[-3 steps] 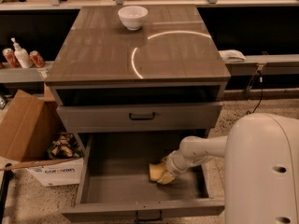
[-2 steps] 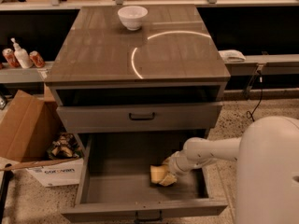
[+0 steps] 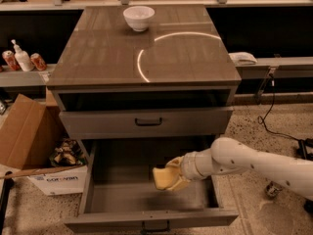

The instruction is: Pick sponge from middle drawer and place on counter

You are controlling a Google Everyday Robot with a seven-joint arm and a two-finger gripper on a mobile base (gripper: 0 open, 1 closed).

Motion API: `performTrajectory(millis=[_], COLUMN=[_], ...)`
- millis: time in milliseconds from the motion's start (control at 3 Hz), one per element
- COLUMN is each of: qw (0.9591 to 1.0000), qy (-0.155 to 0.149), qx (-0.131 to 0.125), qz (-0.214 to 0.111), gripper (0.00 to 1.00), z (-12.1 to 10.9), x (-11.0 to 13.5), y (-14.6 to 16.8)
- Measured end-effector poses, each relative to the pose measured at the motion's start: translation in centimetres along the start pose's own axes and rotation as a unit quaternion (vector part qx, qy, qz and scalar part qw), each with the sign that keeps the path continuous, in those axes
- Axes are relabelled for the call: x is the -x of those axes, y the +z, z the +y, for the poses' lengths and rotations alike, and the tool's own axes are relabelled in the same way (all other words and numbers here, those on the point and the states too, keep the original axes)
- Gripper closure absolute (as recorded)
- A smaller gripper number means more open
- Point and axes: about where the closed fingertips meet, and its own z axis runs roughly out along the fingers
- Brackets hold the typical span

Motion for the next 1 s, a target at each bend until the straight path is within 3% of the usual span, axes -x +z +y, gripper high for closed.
performTrajectory(millis=[333, 667, 1000], qw=[0.9973, 0.9955, 0.9956], qy=[-0.032, -0.040, -0.040], qx=[-0.009, -0.016, -0.016], qz=[-0.066, -0.084, -0.084], gripper=[1.00, 1.00, 1.00], z=[0.7, 2.3, 2.3], x=[2.2, 0.8, 0.8], y=[-5.5, -9.4, -9.4])
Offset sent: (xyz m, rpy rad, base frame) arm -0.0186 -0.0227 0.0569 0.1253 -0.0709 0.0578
